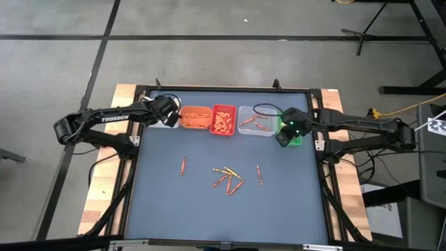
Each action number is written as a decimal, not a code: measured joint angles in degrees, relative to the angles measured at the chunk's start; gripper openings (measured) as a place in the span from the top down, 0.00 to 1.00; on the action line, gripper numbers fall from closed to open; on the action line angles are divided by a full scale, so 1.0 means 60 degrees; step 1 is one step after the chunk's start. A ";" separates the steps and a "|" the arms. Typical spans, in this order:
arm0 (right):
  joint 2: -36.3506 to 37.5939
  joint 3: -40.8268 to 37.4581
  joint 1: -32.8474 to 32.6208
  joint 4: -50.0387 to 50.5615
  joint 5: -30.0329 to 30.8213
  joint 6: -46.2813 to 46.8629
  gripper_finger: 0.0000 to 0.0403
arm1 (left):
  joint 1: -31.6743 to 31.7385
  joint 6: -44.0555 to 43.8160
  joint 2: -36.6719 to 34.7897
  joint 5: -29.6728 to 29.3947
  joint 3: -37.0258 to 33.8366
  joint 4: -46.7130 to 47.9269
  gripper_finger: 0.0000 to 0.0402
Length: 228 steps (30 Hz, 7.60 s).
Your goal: Sort crayons
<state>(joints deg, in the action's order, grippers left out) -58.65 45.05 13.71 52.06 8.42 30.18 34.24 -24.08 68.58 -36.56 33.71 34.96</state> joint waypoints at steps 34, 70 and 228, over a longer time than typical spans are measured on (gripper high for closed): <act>-0.2315 0.0055 -0.6088 -0.2716 0.0180 0.2715 0.64 | -0.0004 -0.0222 0.0007 -0.0004 0.0000 0.0022 0.71; -0.5509 0.0052 -0.6367 -0.4923 0.1527 0.4931 0.64 | -0.0007 -0.0222 0.0004 0.0000 0.0000 0.0020 0.71; -0.6368 0.3472 -0.0218 -0.2657 0.3414 -0.3076 0.69 | -0.0001 -0.0142 -0.0128 0.0008 -0.0004 -0.0914 0.71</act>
<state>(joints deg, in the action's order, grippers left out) -96.86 65.89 12.40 36.12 28.91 11.73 34.23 -24.93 67.81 -36.51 33.69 29.48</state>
